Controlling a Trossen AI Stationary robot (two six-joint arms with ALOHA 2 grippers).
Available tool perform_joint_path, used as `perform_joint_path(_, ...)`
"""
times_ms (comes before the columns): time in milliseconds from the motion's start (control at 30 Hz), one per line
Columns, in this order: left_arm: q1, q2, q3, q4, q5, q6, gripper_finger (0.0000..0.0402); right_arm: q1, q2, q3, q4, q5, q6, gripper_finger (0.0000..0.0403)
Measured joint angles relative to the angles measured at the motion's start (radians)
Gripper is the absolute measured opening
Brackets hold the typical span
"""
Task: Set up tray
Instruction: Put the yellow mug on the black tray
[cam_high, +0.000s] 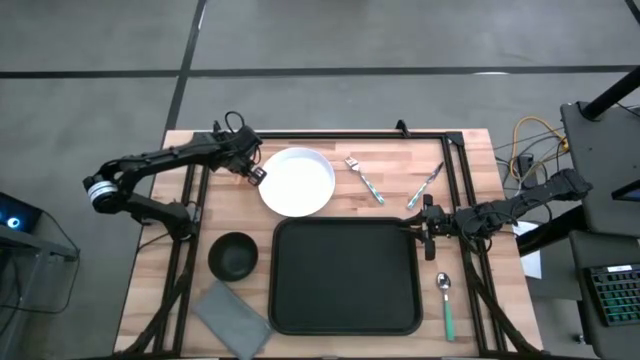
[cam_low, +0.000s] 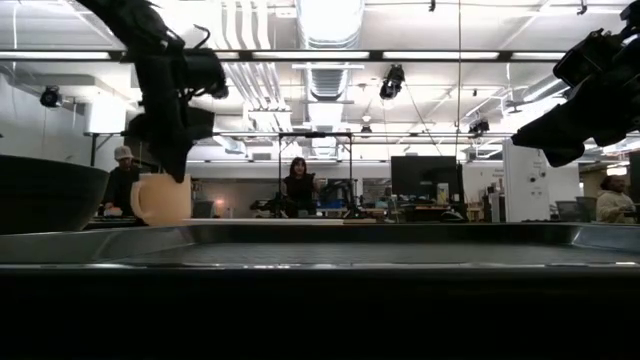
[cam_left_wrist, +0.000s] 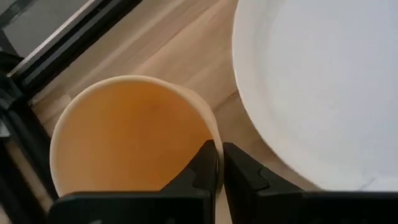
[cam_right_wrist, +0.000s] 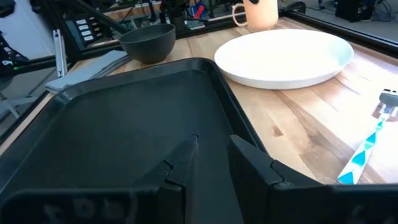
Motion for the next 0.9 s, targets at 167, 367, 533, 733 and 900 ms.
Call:
perform_joint_path(167, -0.129, -0.012, 0.136, -0.149, -0.001, 0.016, 0.0001, 0.000, 0.000, 0.000, -0.002, 0.000, -0.001, 0.0079)
perform_joint_path(367, -0.397, -0.012, 0.308, -0.257, 0.031, 0.023, 0.0001, 0.000, 0.002, 0.000, -0.003, 0.000, -0.003, 0.0074)
perform_joint_path(533, -0.619, 0.009, 0.387, -0.255, 0.042, -0.062, 0.0000, 0.000, 0.002, 0.000, -0.003, 0.000, -0.004, 0.0068)
perform_joint_path(733, -0.808, 0.101, 0.415, -0.241, 0.037, -0.192, 0.0000, 0.000, 0.002, 0.000, -0.004, 0.001, -0.004, 0.0072)
perform_joint_path(900, -0.868, 0.225, 0.446, -0.215, 0.043, -0.224, 0.0000, 0.000, 0.002, 0.000, -0.003, 0.002, -0.004, 0.0075)
